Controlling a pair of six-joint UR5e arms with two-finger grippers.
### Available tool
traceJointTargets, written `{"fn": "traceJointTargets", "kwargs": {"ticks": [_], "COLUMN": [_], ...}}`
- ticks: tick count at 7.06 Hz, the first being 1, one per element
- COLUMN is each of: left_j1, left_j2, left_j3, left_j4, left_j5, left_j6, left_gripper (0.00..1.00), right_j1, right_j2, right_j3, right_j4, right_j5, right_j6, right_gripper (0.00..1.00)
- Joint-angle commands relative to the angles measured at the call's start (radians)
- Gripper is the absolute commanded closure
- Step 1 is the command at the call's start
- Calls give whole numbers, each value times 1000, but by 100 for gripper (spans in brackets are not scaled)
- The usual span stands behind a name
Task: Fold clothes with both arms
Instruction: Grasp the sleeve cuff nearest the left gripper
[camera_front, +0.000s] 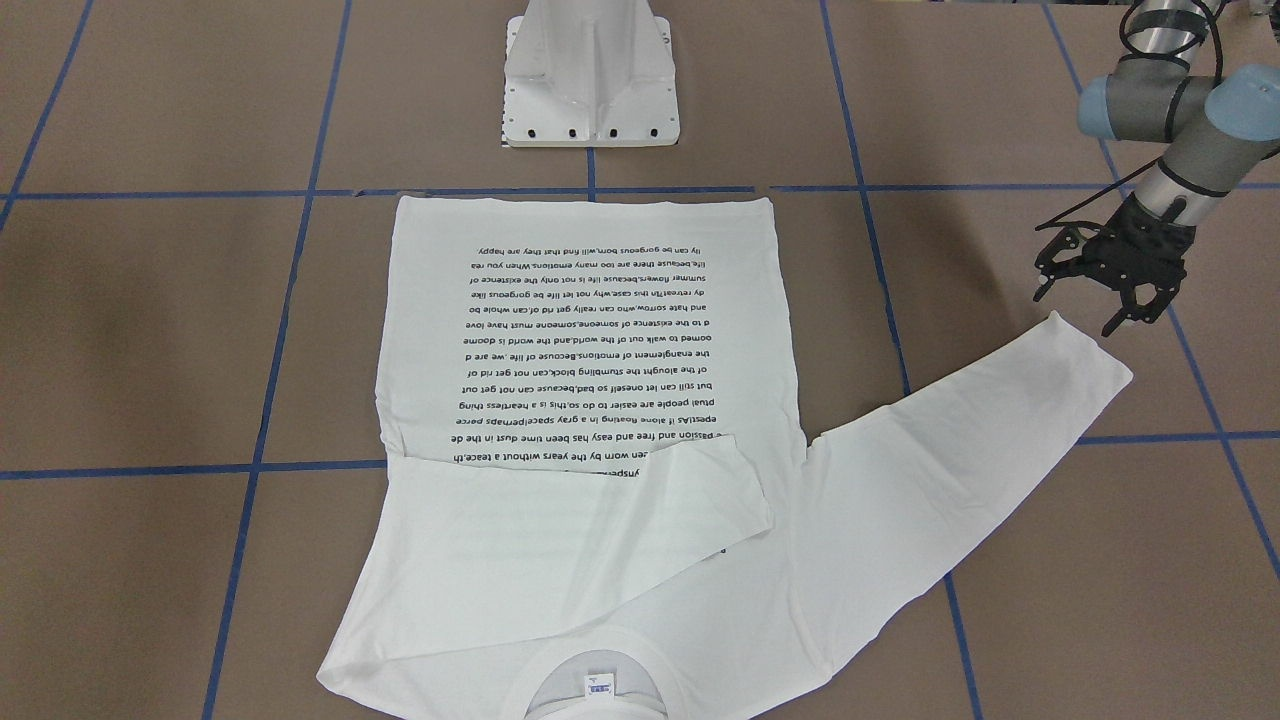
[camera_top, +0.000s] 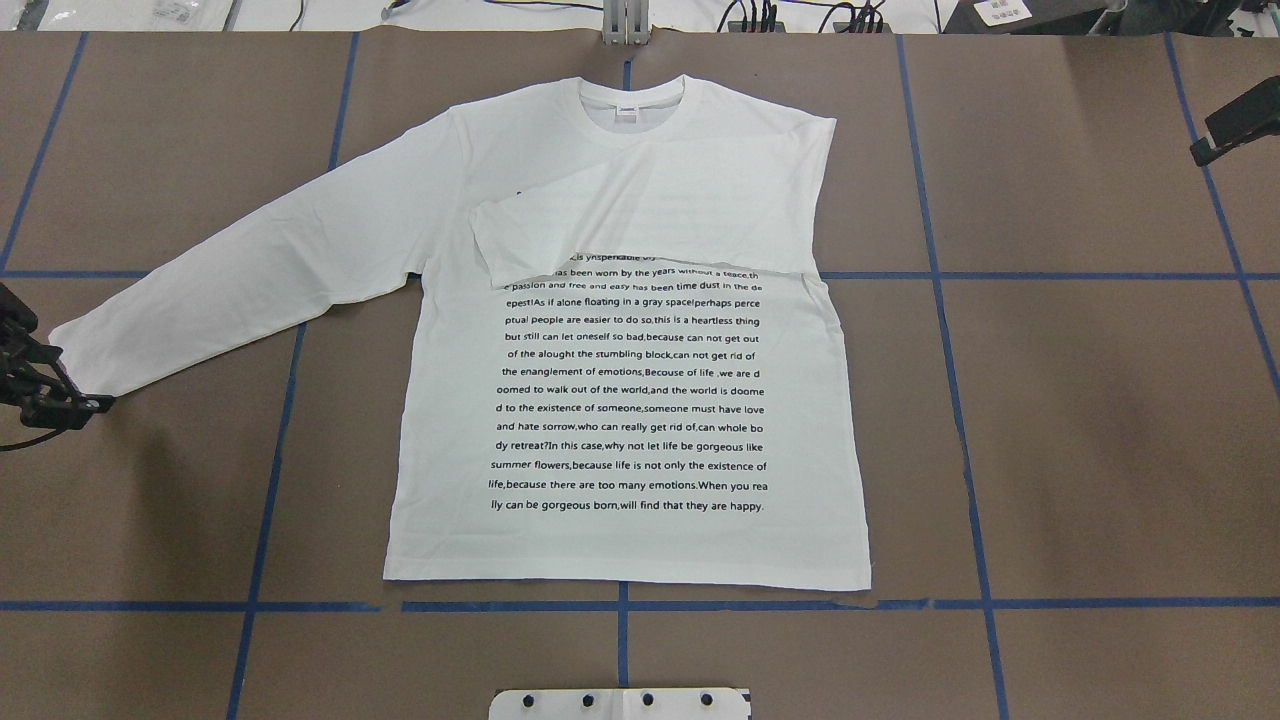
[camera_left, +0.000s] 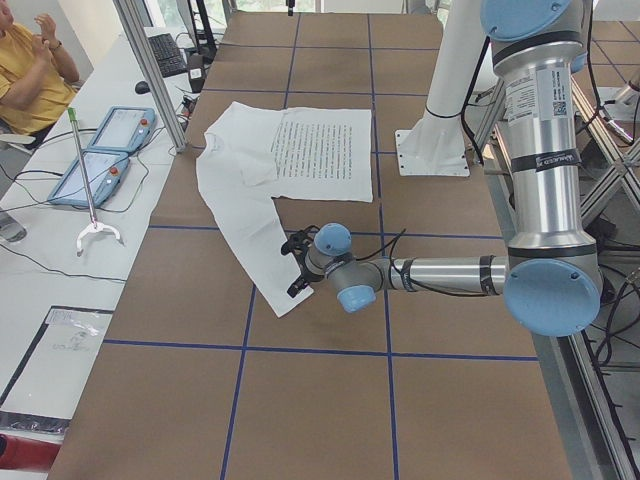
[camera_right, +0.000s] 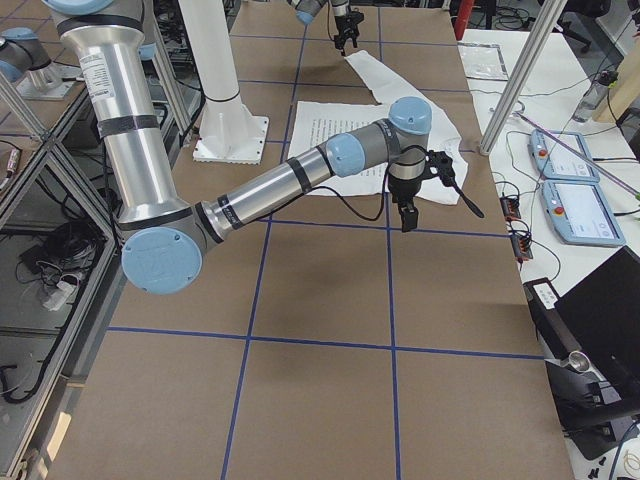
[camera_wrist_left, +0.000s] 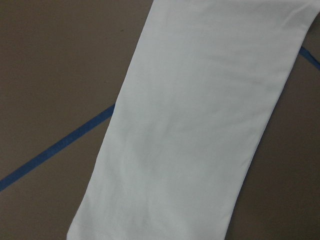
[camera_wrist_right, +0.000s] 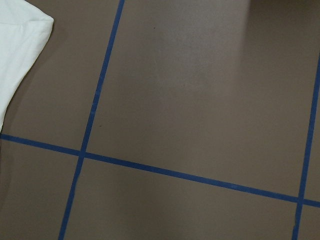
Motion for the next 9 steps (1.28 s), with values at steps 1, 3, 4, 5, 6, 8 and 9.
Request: {"fn": "traceJointTargets", "kwargs": {"ticks": [1,3,4,5,6,8,9], "left_j1": [35,37,37,37,35,35,29], "left_j2": [1,1,1,1,1,1,1], "left_j3": [20,26,26,26,26,22,5], "left_j4": [0,0,0,0,0,-4,-5], "left_j5": [32,34,34,34,34,34,32], "left_j6": [2,4,5,5,4,7,7], "left_gripper": [6,30,41,58,79,100,100], "right_j1": [0,0,0,0,0,0,0], "right_j2": [-8,-13,-11,-11,-11,-10,-10], "right_j3": [10,12,12,13,13,16,16], "right_j4": [0,0,0,0,0,0,0], "right_j5": [1,1,1,1,1,1,1], "right_j6": [4,3,3,3,3,4,7], "right_gripper": [0,0,0,0,0,0,0]}}
